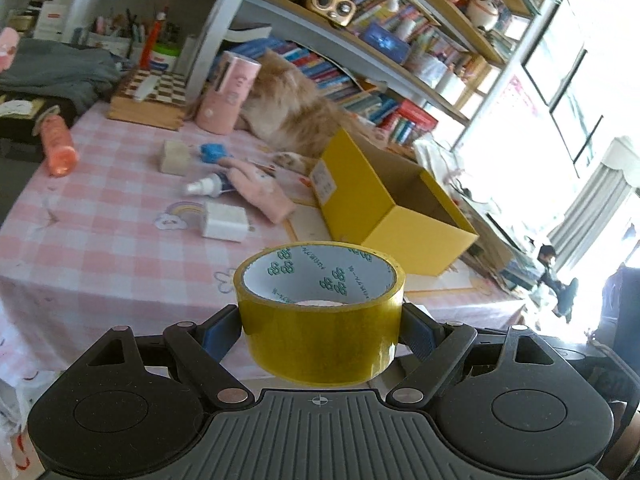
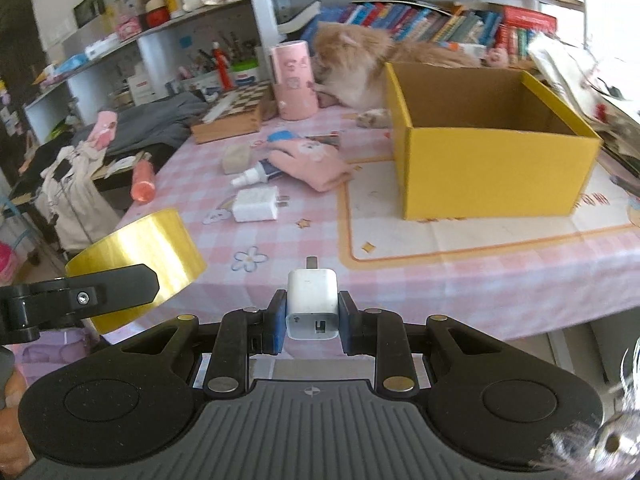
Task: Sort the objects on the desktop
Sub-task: 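Carry the tape roll and charger in both grippers over the yellow box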
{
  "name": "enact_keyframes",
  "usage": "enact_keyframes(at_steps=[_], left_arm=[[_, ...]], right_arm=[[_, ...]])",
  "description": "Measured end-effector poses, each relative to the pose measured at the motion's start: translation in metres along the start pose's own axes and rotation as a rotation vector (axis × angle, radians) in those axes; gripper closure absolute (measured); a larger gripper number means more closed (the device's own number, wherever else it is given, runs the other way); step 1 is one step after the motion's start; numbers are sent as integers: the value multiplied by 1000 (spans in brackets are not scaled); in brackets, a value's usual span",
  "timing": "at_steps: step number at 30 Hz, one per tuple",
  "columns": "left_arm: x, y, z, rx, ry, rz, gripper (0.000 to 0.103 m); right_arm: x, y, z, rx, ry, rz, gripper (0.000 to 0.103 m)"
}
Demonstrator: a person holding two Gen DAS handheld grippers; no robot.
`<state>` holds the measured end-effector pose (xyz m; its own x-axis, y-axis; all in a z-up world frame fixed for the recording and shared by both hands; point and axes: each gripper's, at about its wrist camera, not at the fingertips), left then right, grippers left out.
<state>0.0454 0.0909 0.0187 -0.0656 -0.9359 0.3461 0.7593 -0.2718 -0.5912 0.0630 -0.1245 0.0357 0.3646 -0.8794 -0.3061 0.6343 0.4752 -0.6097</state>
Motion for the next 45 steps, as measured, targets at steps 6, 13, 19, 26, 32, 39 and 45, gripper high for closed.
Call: enact_keyframes(at_steps=[6, 13, 19, 26, 32, 39, 45], left_arm=[[13, 4, -2, -15, 42, -52, 16], [22, 13, -4, -43, 59, -81, 16], [35, 24, -5, -69, 81, -118, 16], [50, 33, -4, -84, 121, -142, 16], [58, 39, -2, -89, 137, -145, 16], [70, 48, -3, -109, 160, -164, 16], [78, 56, -3, -129, 177, -174, 16]], right_arm=[[7, -13, -7, 12, 40, -50, 80], [14, -26, -15, 23, 67, -89, 80], [26, -34, -20, 24, 104, -120, 80], [40, -37, -22, 8, 146, -143, 80], [49, -39, -21, 11, 162, -154, 80], [60, -43, -22, 17, 184, -167, 80], [70, -46, -23, 16, 214, -178, 80]])
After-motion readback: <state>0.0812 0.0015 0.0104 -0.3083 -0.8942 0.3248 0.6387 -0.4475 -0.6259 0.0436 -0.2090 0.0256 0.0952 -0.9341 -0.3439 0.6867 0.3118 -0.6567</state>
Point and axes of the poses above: each gripper's, at about its wrist camera, not at the fingertips, and y roughly the way its jaws point, x to its right, z to its top, and after that the axes turned 12 degrees about z, right-handed
